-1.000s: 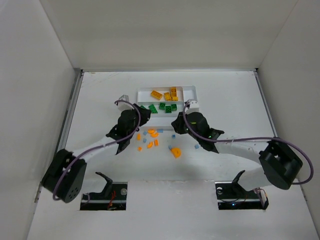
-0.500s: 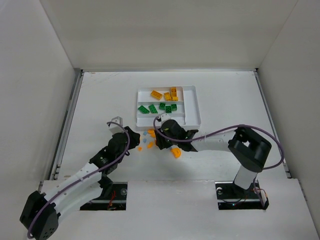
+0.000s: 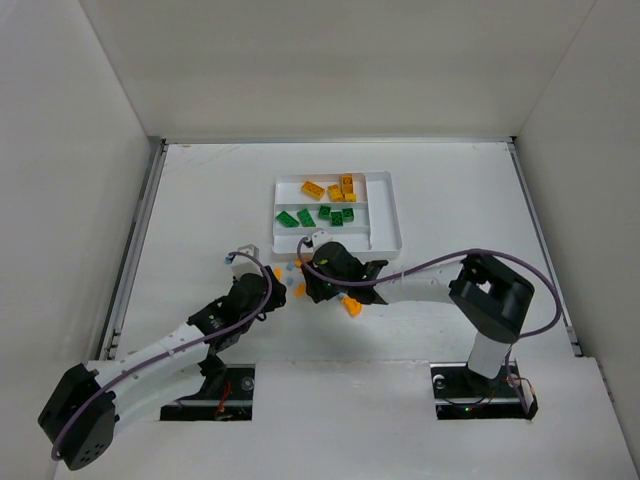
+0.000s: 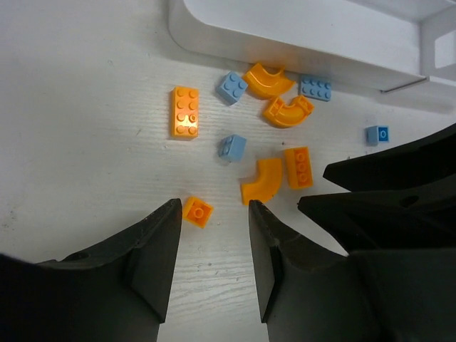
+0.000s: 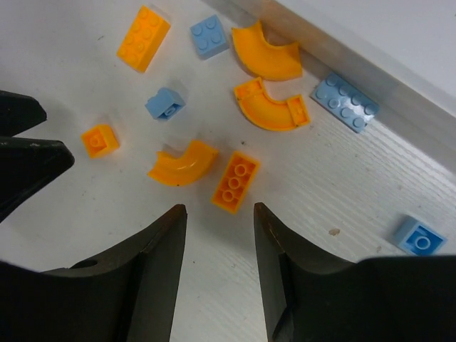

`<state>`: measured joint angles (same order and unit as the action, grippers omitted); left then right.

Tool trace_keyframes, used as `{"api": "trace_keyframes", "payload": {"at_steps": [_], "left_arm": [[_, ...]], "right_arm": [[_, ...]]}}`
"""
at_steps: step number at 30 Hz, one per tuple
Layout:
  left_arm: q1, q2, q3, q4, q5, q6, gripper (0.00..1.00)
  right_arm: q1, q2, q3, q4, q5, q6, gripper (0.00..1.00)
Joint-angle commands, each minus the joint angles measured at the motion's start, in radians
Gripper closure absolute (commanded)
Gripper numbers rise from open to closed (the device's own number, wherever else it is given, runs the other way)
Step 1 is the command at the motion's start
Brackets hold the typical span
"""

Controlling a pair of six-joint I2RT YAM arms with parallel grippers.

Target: Sort the legos into containers by color

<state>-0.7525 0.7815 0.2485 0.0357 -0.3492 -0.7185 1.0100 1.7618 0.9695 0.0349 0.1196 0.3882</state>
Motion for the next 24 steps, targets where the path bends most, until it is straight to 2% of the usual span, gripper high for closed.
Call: {"api": "trace_keyframes", "payload": {"at_steps": [1,8,14,19,24], "left_arm": [[-0.012,0.007,-0.012,-0.016,-0.033,-0.033,0.60],[-0.040,0.051,-0.009,0.000,-0.082,-0.024,0.60],[-0.067,0.093,-0.006,0.024,-0.114,-0.018,0.61],[-0.072,0.120,-0.008,0.050,-0.125,-0.015,0.61],[-0.077,0.154,0.000,0.072,-0.131,-0.010,0.61]], "right_arm": [[0.023,0.031,0.055,-0.004,0.021,-0.014,0.52],[0.035,0.073,0.081,-0.018,0.175,-0.028,0.61],[0.037,0.054,0.072,-0.015,0.229,-0.017,0.72],[0.029,0.010,0.040,0.020,0.229,-0.006,0.81],[0.009,-0.139,-0.057,0.117,0.195,-0.008,0.83]]}}
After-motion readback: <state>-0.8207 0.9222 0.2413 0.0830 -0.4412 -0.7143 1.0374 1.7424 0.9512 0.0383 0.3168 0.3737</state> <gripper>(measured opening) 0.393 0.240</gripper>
